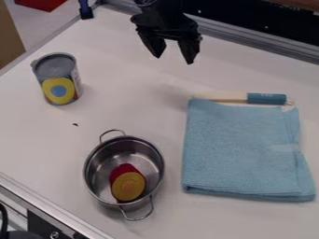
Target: Put the silver pot on the left top of the table
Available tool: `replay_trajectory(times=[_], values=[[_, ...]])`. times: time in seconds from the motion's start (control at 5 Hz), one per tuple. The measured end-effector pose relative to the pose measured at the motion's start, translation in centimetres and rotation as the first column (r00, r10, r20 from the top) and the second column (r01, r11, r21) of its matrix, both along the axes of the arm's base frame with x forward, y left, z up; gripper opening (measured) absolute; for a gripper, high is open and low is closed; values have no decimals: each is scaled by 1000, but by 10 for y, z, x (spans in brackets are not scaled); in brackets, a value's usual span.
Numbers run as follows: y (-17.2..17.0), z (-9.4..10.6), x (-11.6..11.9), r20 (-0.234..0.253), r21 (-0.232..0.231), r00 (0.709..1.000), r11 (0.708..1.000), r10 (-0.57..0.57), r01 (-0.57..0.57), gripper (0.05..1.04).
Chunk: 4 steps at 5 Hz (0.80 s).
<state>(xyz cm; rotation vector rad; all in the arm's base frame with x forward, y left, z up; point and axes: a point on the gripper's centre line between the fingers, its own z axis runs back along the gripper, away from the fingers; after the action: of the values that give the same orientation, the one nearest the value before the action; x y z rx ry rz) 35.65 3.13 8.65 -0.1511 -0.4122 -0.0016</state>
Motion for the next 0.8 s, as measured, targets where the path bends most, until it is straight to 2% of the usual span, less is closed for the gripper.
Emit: replay_trajectory(times=[0.2,0.4,0.6,0.8], values=[[-2,-12,-5,-41,-13,999,1000,2,-2,996],[-1,-6,-21,-85,-64,996,997,27,-33,996],[2,14,-38,-133,-100,976,977,175,-189,996],[3,23,-69,-175,-113,963,968,205,-226,996]])
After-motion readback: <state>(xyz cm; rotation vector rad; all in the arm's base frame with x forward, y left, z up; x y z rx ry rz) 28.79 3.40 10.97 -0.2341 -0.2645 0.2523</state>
